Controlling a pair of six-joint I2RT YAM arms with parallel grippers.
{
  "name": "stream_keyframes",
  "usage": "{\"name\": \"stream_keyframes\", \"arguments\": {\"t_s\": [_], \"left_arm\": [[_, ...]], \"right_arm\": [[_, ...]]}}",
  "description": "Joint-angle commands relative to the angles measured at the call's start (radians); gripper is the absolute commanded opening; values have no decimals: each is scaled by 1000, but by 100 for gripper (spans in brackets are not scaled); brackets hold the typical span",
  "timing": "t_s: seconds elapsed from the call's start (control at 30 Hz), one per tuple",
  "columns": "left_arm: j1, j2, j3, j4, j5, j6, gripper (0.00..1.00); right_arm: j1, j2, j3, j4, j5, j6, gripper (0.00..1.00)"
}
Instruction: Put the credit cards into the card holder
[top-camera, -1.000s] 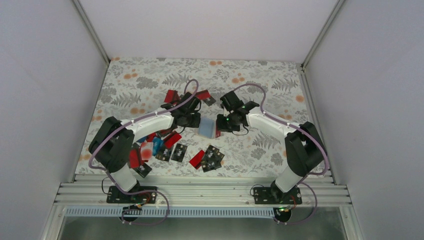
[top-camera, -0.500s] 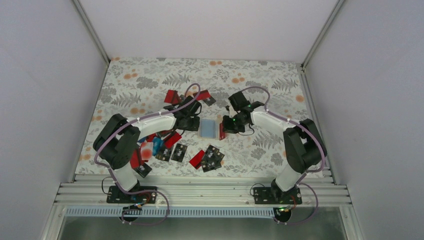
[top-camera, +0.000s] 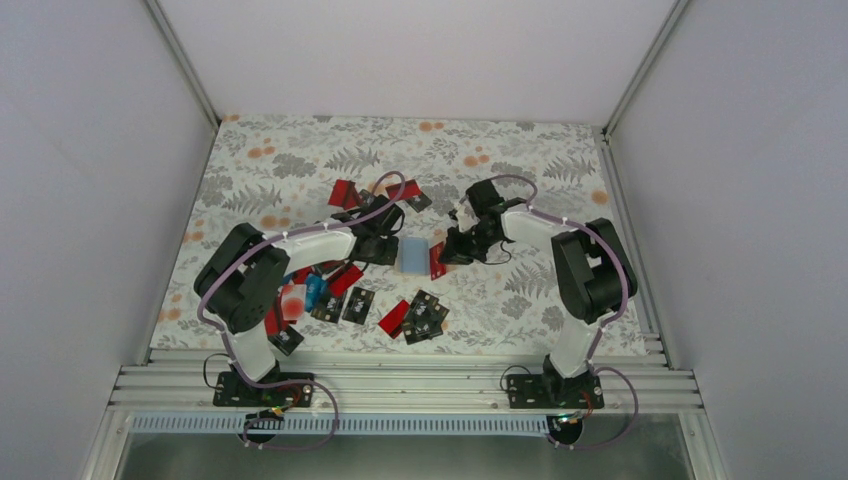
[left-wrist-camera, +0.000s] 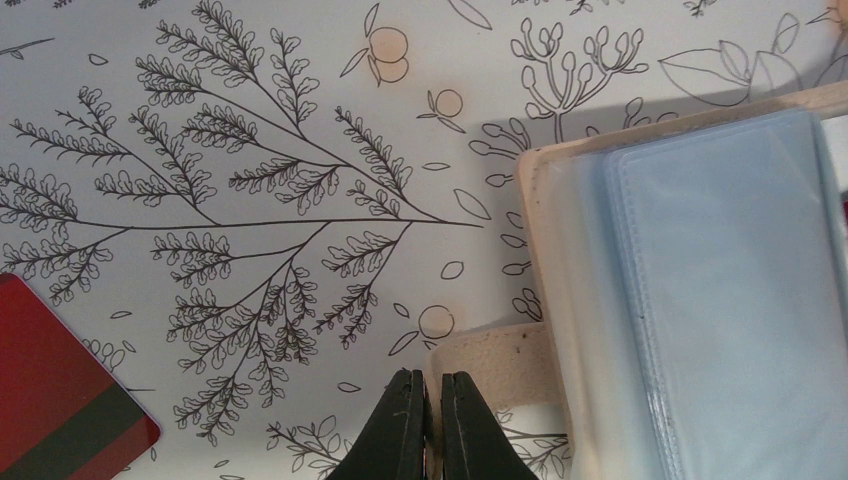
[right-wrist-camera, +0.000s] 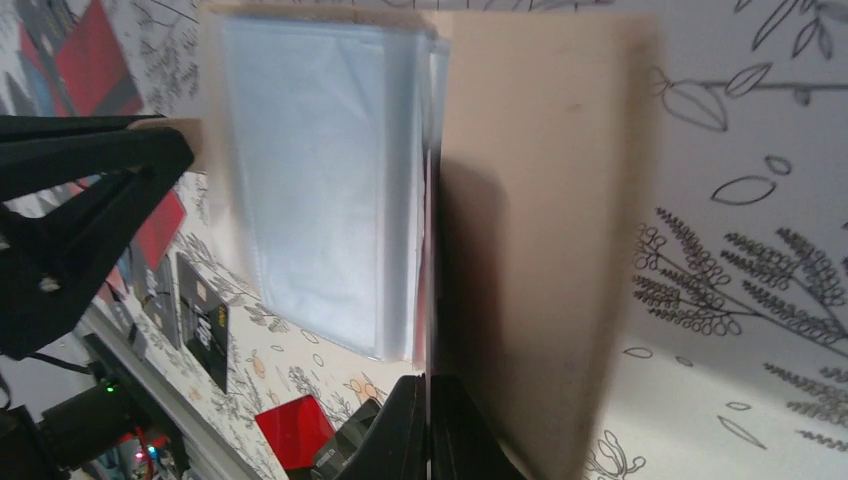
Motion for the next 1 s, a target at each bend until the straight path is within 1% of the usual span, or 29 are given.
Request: {"name": "stream_keyframes", "arguments": {"t_s": [0.0,0.13,0.33,0.47,0.53,0.63,0.73,0.8,0.97], "left_arm": [[5,13,3,7,-21,21,2],[5,15,16,-1,-25,34,2],[4,5,41,-47,-54,34,4],[4,-24,65,-82,-78,33,20],[4,-40,79,-101,-85,36,26],[2,-65,107,-146,-105,36,34],[-1,-86,141,-179,-109,36,35],[-10,-94,164,-184,-85,42,35],[-24,-61,176,-113,58,69,35]], "right_arm": [[-36,3,-19,68,-102,-33,4],[-45,-1,-33,109,-167,-37,4],[-52,17,-22,123,-206,-42,4],[-56,36,-24,127,-207,-47,4],[-60,37,-24,123,-182,-49,4],[-66,34,-23,121,-151,-54,4],[-70,42,-25,123,-155,-57,4],[-71,46,-25,127,-161,-57,4],[-73,58,-23,138,-177,-60,4]]}}
